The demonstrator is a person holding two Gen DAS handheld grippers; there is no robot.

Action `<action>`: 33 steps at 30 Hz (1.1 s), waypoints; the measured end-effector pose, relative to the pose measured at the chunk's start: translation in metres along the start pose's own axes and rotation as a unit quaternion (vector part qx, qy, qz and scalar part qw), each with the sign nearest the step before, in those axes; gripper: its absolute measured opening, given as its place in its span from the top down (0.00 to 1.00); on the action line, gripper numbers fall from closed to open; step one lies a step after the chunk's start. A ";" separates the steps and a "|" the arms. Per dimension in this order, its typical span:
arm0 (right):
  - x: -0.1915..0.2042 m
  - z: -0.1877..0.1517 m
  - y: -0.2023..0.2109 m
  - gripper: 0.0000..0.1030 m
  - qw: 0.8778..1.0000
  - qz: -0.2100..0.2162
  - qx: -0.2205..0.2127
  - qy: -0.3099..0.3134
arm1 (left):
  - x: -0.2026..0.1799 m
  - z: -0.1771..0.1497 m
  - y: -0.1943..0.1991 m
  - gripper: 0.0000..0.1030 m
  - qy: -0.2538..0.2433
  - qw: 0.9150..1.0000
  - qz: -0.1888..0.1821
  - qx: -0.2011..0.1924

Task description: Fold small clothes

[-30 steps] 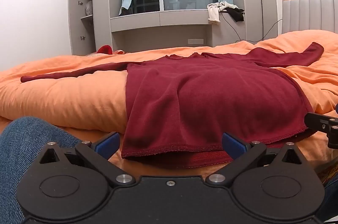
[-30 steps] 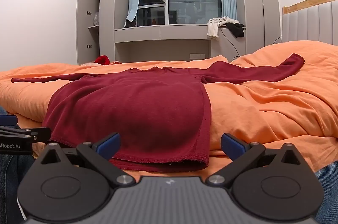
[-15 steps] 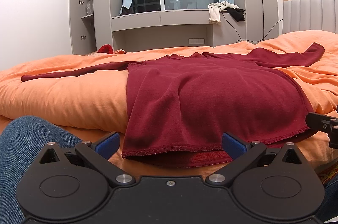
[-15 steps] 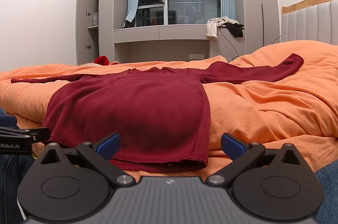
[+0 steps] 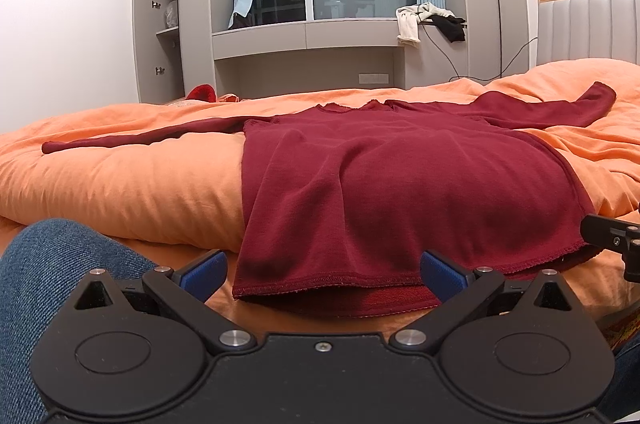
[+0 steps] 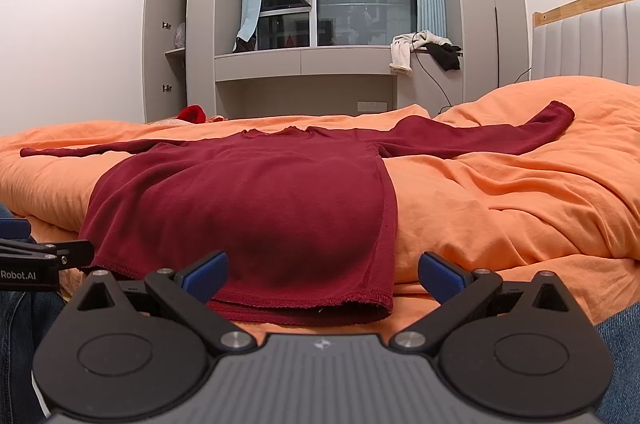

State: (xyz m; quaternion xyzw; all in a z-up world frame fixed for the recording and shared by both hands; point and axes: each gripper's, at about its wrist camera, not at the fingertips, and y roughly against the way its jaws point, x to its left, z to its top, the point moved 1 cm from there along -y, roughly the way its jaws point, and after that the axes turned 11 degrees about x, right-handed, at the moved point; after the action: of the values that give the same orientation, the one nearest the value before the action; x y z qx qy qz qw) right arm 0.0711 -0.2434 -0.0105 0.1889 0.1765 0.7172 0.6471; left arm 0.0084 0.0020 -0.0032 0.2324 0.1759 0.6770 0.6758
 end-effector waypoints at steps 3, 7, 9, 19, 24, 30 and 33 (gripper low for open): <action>-0.001 -0.001 -0.001 0.00 1.000 -0.001 0.000 0.001 | 0.000 0.000 0.000 0.00 0.000 1.000 0.000 0.000; 0.000 0.000 -0.001 0.00 1.000 -0.001 0.001 0.000 | 0.000 0.000 0.000 0.00 0.000 1.000 0.000 0.000; 0.000 0.000 -0.001 0.00 1.000 -0.001 0.001 0.001 | 0.000 0.000 0.000 0.00 0.000 1.000 0.000 0.000; 0.001 0.000 -0.002 0.00 1.000 -0.002 0.002 0.002 | 0.000 0.000 0.000 0.00 0.000 1.000 0.000 0.000; 0.000 0.000 -0.001 0.00 1.000 -0.002 0.002 0.001 | 0.000 0.000 0.000 0.01 0.000 1.000 0.000 0.001; 0.001 0.000 -0.002 0.00 1.000 -0.002 0.002 0.001 | 0.000 0.000 0.000 0.00 0.000 1.000 0.000 0.000; 0.000 0.000 -0.002 0.00 1.000 -0.002 0.002 0.001 | 0.000 0.000 0.000 0.00 0.000 1.000 0.000 0.001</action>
State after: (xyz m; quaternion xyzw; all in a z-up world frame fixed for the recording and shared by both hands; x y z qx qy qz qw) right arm 0.0722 -0.2428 -0.0116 0.1890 0.1790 0.7159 0.6479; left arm 0.0085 0.0023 -0.0035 0.2328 0.1762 0.6766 0.6760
